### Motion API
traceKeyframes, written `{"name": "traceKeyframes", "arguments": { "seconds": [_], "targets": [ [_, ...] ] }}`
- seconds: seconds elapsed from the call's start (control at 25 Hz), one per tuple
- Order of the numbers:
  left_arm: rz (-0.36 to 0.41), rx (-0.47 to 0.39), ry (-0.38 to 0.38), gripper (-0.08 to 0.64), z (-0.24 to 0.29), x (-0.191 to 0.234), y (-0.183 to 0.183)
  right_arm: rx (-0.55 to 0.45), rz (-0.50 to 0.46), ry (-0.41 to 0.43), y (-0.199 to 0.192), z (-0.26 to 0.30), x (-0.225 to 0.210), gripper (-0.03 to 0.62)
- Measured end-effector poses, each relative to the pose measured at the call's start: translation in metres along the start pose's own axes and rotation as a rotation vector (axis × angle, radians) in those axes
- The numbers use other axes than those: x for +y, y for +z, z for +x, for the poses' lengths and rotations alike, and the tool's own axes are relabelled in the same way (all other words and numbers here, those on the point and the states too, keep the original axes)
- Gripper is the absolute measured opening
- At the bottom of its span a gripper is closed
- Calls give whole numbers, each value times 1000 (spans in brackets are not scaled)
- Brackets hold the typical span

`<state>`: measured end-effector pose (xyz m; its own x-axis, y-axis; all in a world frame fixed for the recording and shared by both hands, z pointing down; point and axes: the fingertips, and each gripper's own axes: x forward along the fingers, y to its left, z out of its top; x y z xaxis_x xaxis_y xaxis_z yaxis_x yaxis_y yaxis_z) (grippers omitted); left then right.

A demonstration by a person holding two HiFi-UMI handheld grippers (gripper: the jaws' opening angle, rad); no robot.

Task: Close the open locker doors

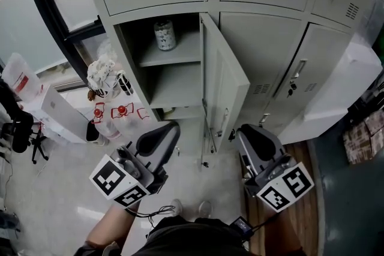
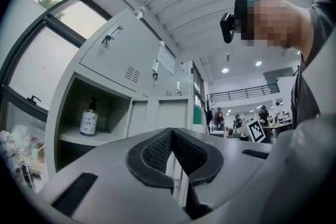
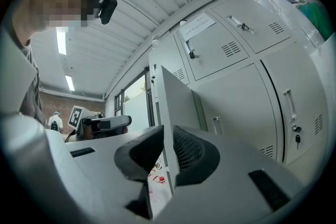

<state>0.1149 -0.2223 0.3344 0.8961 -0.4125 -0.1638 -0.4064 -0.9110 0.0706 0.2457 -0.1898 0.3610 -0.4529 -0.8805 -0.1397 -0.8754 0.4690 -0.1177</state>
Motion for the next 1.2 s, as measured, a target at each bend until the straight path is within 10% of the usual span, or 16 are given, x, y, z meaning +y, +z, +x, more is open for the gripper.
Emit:
{"name": "traceKeyframes", "arguments": {
  "seconds": [1.2],
  "targets": [
    [-70, -12, 69, 9, -22, 31, -18, 56, 15, 59, -23, 40, 27, 17]
  ]
}}
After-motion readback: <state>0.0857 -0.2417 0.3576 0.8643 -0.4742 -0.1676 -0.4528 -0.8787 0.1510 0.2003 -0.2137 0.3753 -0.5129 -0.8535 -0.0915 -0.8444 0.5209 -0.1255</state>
